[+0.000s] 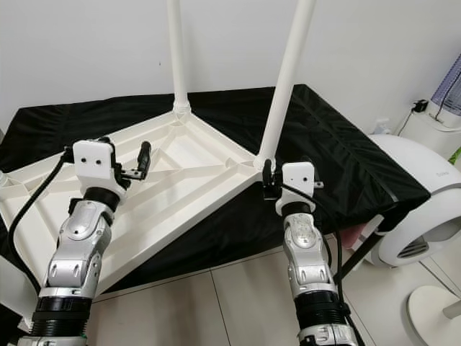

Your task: Building children table

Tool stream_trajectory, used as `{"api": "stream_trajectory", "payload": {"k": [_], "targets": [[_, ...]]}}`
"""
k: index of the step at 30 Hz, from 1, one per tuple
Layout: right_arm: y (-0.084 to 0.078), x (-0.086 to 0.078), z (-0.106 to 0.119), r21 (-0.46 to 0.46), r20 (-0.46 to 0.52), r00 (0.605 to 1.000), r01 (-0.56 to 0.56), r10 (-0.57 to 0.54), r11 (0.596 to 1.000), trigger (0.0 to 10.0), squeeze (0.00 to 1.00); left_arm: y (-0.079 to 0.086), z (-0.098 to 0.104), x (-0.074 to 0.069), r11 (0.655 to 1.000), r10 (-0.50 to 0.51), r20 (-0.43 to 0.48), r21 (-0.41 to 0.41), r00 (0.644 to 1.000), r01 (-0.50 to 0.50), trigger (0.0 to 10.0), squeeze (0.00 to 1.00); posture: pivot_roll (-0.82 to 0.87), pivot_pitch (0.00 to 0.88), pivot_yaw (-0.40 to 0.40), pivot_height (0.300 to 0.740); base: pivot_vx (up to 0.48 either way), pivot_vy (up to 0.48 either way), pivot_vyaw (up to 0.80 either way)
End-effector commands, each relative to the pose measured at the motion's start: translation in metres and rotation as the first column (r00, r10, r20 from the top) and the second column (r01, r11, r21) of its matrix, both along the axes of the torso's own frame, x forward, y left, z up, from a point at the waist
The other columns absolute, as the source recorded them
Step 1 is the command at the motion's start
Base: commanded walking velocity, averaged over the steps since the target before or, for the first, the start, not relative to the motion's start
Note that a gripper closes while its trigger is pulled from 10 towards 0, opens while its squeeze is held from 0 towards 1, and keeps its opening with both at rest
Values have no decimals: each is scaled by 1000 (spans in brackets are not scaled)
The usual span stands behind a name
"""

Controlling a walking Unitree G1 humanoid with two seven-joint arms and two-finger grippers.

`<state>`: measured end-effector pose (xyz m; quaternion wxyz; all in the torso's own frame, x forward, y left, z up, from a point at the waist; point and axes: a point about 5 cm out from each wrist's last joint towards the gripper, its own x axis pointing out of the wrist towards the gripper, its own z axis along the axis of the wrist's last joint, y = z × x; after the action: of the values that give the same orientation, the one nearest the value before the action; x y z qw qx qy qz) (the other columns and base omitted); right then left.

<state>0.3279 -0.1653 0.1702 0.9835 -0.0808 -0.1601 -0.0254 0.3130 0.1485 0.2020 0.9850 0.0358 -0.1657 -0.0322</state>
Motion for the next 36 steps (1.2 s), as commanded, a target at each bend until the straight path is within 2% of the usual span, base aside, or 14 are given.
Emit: {"api": "stream_trajectory", "payload": {"k": [1, 36], "targets": [[-1, -1, -3, 0, -5, 1000, 8, -8, 1000, 10000, 0, 3, 1, 0, 999, 41, -3, -5, 999, -41, 10000, 0, -6, 30, 0, 740, 0, 0, 0], [-1, 1, 0, -13, -5, 1000, -10, 10, 1000, 10000, 0, 3, 2, -2, 998, 56, 10, -19, 998, -56, 10000, 0, -6, 29, -24, 740, 0, 0, 0]]}}
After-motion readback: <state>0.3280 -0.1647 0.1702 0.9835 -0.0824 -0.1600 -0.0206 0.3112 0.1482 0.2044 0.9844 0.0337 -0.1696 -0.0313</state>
